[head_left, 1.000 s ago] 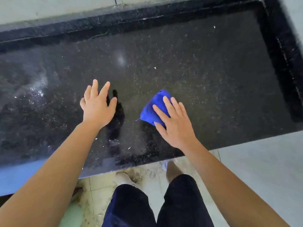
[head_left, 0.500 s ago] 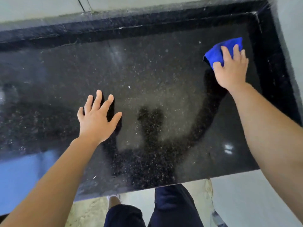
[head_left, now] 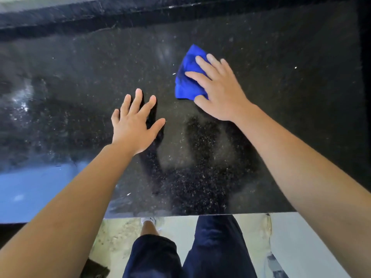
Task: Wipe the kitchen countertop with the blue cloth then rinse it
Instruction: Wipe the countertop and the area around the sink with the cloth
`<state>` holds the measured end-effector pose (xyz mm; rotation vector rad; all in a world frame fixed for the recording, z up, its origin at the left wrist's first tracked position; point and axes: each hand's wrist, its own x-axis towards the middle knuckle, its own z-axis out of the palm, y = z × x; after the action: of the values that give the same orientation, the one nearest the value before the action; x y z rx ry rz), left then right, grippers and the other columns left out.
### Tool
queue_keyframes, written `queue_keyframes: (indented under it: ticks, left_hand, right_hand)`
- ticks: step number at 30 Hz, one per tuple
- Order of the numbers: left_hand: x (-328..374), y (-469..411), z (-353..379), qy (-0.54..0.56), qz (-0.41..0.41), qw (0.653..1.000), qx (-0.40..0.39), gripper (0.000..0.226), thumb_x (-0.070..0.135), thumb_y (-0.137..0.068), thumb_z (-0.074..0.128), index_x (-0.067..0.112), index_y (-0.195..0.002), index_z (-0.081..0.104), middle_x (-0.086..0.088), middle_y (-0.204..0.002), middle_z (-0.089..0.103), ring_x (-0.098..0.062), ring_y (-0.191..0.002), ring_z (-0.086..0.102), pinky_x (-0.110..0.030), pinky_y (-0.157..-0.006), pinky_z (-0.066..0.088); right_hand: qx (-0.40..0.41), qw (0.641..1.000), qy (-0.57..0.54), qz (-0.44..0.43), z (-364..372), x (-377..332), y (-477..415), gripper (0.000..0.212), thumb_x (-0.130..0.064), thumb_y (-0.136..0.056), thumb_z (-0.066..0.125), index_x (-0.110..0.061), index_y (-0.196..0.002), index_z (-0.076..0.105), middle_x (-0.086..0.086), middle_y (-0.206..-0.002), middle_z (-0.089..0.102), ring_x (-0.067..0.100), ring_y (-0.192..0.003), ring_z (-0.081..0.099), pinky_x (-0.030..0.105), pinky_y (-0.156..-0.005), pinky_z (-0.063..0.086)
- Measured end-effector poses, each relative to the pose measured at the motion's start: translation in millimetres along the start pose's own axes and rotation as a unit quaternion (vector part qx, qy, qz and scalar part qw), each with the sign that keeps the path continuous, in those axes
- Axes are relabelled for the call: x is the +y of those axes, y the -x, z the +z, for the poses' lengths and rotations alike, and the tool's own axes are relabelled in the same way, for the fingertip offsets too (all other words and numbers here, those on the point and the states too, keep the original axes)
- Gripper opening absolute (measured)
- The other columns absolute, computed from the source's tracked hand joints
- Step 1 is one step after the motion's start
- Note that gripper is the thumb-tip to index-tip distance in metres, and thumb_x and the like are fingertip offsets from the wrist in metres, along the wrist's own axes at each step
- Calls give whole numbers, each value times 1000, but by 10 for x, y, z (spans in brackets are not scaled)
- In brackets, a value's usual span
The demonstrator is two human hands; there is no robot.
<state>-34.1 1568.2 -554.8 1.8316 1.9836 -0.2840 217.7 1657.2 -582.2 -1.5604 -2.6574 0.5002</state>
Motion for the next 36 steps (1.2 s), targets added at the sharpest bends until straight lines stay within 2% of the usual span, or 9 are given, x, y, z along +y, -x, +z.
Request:
queue_keyframes:
  ticks: [2, 6, 12, 15, 19, 22, 26, 30, 36]
  left_hand:
    - [4, 0, 3, 2, 4, 1000, -5, 69, 65, -95, 38, 41, -156, 16, 6, -167, -5, -24, -153, -5, -53, -121, 8]
    - [-21, -23, -44, -9, 30, 999, -26, 70, 61, -96, 41, 39, -157, 13, 3, -167, -6, -27, -153, -5, -54, -120, 9]
    - [-538, 360, -67, 22, 86, 996, 21, 58, 49, -100, 45, 28, -153, 34, -4, -165, 20, -26, -151, 14, -49, -121, 13]
    - [-934, 688, 31, -29, 103, 994, -1, 57, 50, -101, 41, 28, -153, 32, -6, -165, 15, -27, -151, 11, -55, -120, 13]
    - [-1220, 833, 35, -83, 113, 990, -25, 59, 52, -102, 34, 30, -156, 23, -6, -167, 6, -28, -152, 5, -56, -120, 10]
    - [-1263, 814, -18, -65, 89, 994, -7, 61, 50, -101, 38, 29, -157, 23, -6, -166, 7, -29, -152, 6, -54, -120, 12]
    - [-1098, 703, 28, -38, 80, 996, 23, 67, 53, -99, 41, 27, -158, 19, -7, -167, 4, -31, -152, 5, -56, -119, 16]
    - [-704, 450, 64, -21, 76, 996, 38, 70, 61, -98, 35, 32, -157, 15, -5, -167, -1, -32, -152, 2, -58, -118, 16]
    - [-442, 377, 244, -21, 12, 999, 34, 73, 72, -94, 20, 38, -157, 7, 0, -166, -9, -31, -151, -9, -62, -118, 5]
  right_hand:
    - [14, 999, 6, 29, 8, 188, 370, 64, -40, -85, 43, -25, -148, 46, 10, -162, 28, 37, -149, 21, 54, -119, 17]
    - [57, 979, 9, 194, 35, 419, 1046, 68, -43, -89, 41, -23, -154, 36, 16, -164, 19, 42, -150, 16, 58, -119, 17]
    - [71, 906, -20, 416, 195, -296, 936, 73, -47, -90, 26, -27, -160, 17, 16, -167, 1, 39, -153, -2, 57, -122, 1]
    - [67, 916, -18, 396, 329, -913, 662, 76, -49, -86, 24, -26, -159, 22, 18, -166, 6, 42, -152, 3, 61, -121, 4]
    - [58, 961, -14, 270, 600, -1849, 371, 73, -47, -88, 29, -23, -157, 30, 20, -165, 13, 44, -151, 8, 60, -120, 7]
    - [25, 983, 21, 183, 693, -2054, 402, 70, -48, -92, 31, -21, -156, 29, 18, -165, 13, 43, -151, 10, 58, -120, 11]
    - [20, 991, 62, 113, 603, -1467, 916, 67, -54, -96, 40, -20, -153, 38, 16, -163, 23, 40, -148, 21, 55, -119, 19]
    - [26, 963, 80, 257, 303, -473, 1424, 72, -61, -96, 34, -21, -155, 33, 21, -162, 23, 44, -145, 25, 55, -117, 22]
    - [-20, 897, 25, 441, -221, 871, 1605, 82, -58, -86, 24, -26, -160, 13, 18, -167, 2, 43, -152, 2, 53, -123, 7]
